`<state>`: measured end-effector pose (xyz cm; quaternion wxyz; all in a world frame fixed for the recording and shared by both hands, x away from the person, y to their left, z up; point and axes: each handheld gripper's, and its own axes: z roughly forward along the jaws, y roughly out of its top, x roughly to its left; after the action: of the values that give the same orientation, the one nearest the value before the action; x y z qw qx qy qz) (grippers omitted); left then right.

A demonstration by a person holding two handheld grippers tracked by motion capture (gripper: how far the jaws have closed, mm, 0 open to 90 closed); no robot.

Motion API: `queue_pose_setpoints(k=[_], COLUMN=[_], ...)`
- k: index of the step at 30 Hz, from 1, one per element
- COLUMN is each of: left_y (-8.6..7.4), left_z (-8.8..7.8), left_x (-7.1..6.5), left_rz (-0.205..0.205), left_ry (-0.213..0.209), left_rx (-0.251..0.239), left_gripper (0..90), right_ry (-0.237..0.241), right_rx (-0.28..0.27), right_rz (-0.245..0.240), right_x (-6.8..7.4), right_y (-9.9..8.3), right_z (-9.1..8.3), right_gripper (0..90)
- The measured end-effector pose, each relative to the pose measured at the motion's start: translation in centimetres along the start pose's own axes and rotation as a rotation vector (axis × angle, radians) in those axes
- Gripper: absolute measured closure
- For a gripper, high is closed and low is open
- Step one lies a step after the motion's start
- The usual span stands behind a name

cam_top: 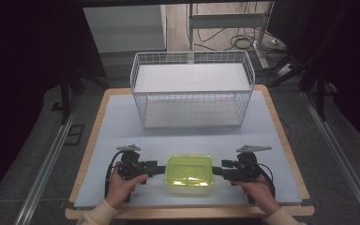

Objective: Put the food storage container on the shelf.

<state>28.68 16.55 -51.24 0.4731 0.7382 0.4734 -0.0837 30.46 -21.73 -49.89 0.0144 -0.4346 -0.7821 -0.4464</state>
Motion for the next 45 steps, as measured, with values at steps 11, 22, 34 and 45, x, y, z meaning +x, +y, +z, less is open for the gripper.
queue_pose_setpoints(k=[11, 22, 34, 45], left_y=[0.1, -0.2, -0.5, -0.5], left_z=[1.4, 2.1, 0.7, 0.6], left_x=[0.0, -0.2, -0.9, -1.3], left_rz=[-0.029, -0.041, -0.023, -0.01], left_ry=[-0.041, -0.096, -0.139, -0.148], left_rx=[0.024, 0.067, 0.005, 0.001], left_gripper=[48.5, 68.9, 80.6, 82.2], right_ry=[0.044, 0.154, 0.178, 0.159], right_rx=[0.041, 0.06, 0.009, -0.008], right_rz=[0.063, 0.191, 0.216, 0.176], right_x=[-0.1, -0.5, 0.0, 0.5], right_y=[-0.2, -0.7, -0.7, -0.4], right_z=[1.3, 1.8, 0.4, -0.1], right_gripper=[44.4, 67.4, 80.2, 80.8])
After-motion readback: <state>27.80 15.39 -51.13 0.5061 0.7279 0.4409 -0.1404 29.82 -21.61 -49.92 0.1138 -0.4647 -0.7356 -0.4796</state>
